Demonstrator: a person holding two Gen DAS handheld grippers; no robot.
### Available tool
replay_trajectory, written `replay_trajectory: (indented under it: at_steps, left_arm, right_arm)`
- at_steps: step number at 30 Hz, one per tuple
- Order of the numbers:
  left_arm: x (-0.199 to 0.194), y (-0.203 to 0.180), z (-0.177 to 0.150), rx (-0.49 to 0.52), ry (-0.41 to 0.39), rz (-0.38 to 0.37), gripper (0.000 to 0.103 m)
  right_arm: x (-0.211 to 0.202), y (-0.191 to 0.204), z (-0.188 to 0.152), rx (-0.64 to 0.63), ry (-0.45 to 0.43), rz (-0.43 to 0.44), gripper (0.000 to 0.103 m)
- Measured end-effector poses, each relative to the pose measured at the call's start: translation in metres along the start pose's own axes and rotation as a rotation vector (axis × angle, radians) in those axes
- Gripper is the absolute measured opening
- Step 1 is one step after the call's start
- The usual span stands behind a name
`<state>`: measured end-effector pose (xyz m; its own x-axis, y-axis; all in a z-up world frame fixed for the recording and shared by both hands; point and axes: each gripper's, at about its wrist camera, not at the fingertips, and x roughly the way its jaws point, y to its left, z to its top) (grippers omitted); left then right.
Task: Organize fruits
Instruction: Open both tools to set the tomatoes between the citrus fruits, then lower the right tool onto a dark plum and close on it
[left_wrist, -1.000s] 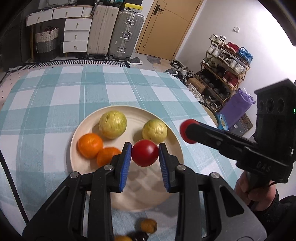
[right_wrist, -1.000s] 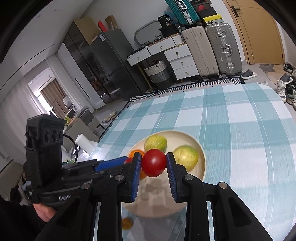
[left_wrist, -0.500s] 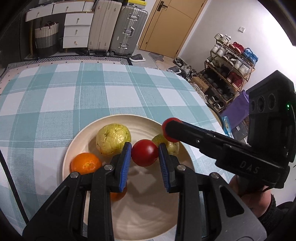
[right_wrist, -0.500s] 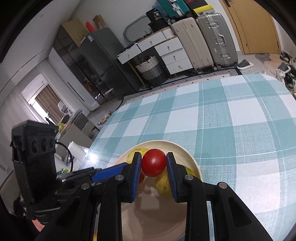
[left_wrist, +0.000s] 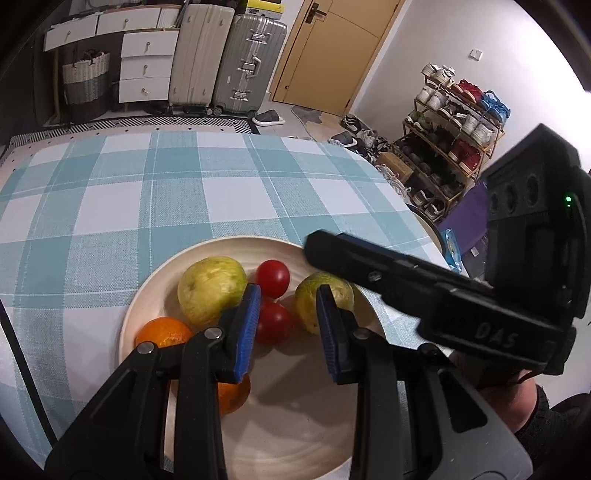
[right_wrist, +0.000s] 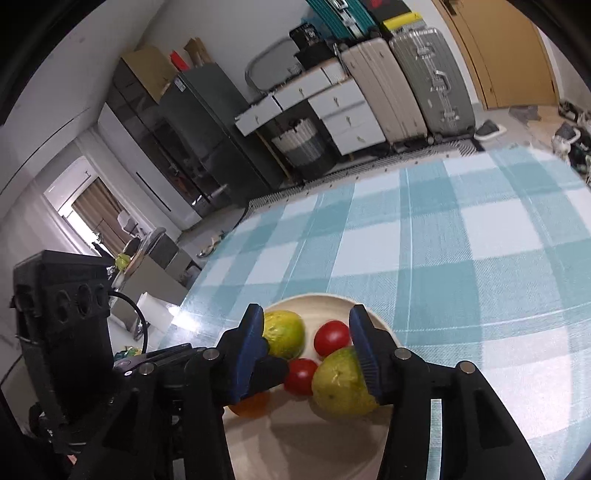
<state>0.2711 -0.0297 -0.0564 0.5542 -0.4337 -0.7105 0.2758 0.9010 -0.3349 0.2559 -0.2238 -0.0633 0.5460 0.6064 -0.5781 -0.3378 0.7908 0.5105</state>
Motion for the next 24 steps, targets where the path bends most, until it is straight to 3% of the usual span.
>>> replay_trajectory:
  at_steps: [11,14,18,20,22,24]
  left_arm:
    - [-0.04,-0.001,-0.008,-0.022,-0.05,0.016,0.028]
    - [-0.054,-0.004,-0.012,-0.019,-0.069,0.023,0.028]
    - [-0.072,-0.012,-0.02,-0.015,-0.09,0.032,0.028]
    - [-0.082,-0.016,-0.025,-0.014,-0.101,0.037,0.032]
    - [-0.09,-0.02,-0.029,-0.012,-0.114,0.042,0.042]
    - [-0.102,-0.024,-0.036,-0.006,-0.133,0.049,0.046]
  right_arm:
    - [-0.046,0.01,-0.012,-0.026,-0.063,-0.04,0.06]
    - [-0.058,0.015,-0.021,-0.045,-0.073,-0.067,0.072]
    - [-0.077,0.023,-0.036,-0.065,-0.098,-0.063,0.077]
    - [-0.087,0.028,-0.046,-0.083,-0.119,-0.064,0.088]
    - [-0.096,0.033,-0.056,-0.113,-0.133,-0.069,0.092]
    - [-0.104,0.037,-0.065,-0.136,-0.136,-0.081,0.092]
